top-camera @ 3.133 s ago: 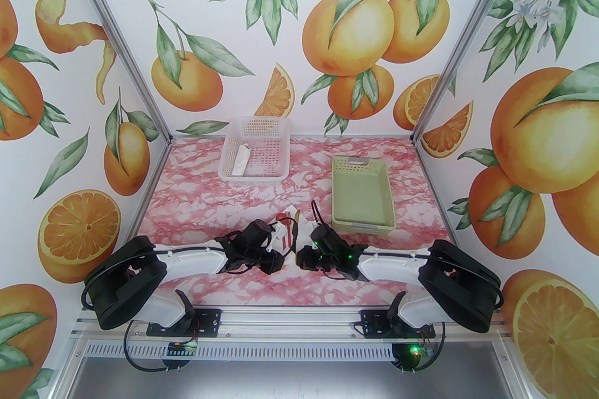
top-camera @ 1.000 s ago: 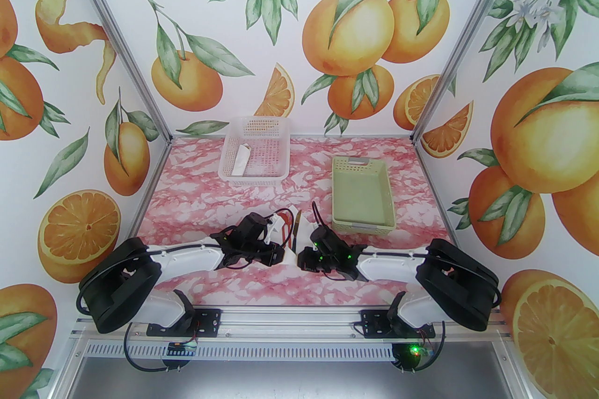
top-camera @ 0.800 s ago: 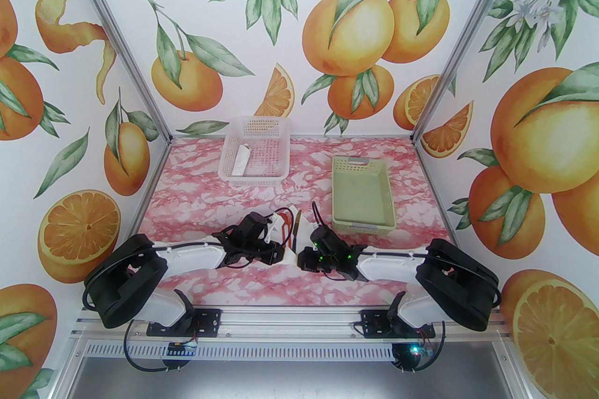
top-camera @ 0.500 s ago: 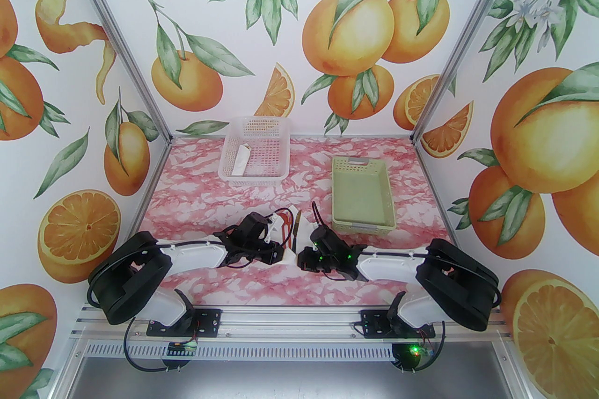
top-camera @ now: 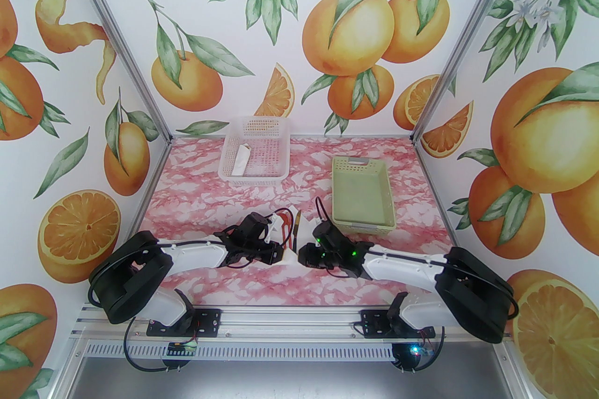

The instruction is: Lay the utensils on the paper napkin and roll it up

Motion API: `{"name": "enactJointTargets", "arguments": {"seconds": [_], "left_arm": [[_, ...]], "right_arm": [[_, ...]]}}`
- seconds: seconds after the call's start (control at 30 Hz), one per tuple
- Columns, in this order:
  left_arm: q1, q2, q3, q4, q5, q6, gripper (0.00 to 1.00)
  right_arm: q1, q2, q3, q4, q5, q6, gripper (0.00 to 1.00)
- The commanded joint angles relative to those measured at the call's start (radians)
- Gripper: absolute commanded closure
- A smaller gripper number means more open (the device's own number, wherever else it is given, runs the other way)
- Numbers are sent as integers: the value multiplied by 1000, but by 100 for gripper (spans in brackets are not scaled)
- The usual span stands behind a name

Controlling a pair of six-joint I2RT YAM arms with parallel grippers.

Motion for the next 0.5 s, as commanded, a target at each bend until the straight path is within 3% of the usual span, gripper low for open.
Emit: {"name": "enactJointTargets", "arguments": {"seconds": [0.0,0.13,0.27,0.47], "left_arm": [[7,4,-13,5,-2,8,87],[8,1,-15,4,-4,7,87],[7,-3,-16,-1,-9,10,87],[8,-5,-17,-2,-10,7,87]], "right_arm": [[-26,-29,27,-76,49,-37,77],[-77,-47,15,-94,72,-38,78],[-90,-35,64,-207,181,-63,78],[-90,5,96,-252,281,-67,65]]}}
